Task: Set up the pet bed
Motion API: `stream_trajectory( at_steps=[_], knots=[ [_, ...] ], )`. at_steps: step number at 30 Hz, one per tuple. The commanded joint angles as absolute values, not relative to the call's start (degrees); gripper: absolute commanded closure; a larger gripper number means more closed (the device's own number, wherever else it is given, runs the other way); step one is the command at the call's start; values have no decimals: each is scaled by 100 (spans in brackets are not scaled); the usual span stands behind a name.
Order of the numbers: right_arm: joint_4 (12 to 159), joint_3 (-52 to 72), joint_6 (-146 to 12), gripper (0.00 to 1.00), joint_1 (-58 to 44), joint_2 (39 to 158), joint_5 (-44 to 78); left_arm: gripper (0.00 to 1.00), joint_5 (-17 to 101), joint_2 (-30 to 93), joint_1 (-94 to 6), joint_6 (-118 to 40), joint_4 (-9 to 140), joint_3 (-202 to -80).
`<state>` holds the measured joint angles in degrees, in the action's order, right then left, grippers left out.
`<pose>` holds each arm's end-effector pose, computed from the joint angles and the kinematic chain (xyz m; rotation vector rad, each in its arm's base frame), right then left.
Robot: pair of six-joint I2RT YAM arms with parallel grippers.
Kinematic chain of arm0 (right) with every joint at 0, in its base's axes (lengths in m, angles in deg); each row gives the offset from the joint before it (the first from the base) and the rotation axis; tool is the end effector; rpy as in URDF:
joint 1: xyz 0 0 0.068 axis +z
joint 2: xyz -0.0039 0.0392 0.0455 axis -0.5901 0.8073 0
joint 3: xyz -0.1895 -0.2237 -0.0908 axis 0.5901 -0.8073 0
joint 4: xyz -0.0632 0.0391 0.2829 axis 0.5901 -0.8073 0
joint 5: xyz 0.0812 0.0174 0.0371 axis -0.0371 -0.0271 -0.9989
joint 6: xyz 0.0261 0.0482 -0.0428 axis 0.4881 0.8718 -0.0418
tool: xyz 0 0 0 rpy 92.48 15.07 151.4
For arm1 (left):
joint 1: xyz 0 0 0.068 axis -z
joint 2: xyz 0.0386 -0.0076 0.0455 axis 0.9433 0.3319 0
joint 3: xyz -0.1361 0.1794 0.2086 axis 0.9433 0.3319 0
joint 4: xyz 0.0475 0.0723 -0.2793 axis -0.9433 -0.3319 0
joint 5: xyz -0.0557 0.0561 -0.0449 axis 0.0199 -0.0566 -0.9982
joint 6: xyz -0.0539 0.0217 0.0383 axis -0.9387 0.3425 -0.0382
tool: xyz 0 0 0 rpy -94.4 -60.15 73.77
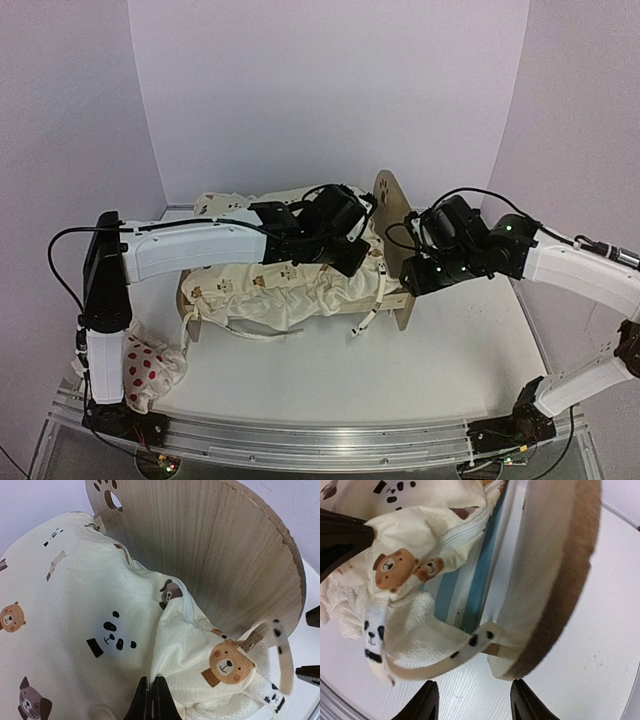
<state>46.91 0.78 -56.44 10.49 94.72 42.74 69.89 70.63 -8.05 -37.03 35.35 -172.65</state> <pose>0.2322 0.2206 0.3161 -0.4664 2.3393 0.1408 0.2601 -0.4604 0.3114 0.8236 2.0702 -0.3178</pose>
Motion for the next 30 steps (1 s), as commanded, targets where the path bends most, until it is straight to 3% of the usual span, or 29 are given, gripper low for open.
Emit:
stream_trajectory(
  at_steps=[1,13,30],
  knots=[
    [4320,-114,-5485,47,1032,9054,4395,100,7052,7232,-830,-3650,3610,-17629],
    [4821,-384,-5642,34,1041,8715,4615,100,7431,7550,-830,-3557,3556,-17800],
    [5758,83,-6261,26,1030,9911,5500,100,7645,7522,-830,-3480,3562,-17769]
  ],
)
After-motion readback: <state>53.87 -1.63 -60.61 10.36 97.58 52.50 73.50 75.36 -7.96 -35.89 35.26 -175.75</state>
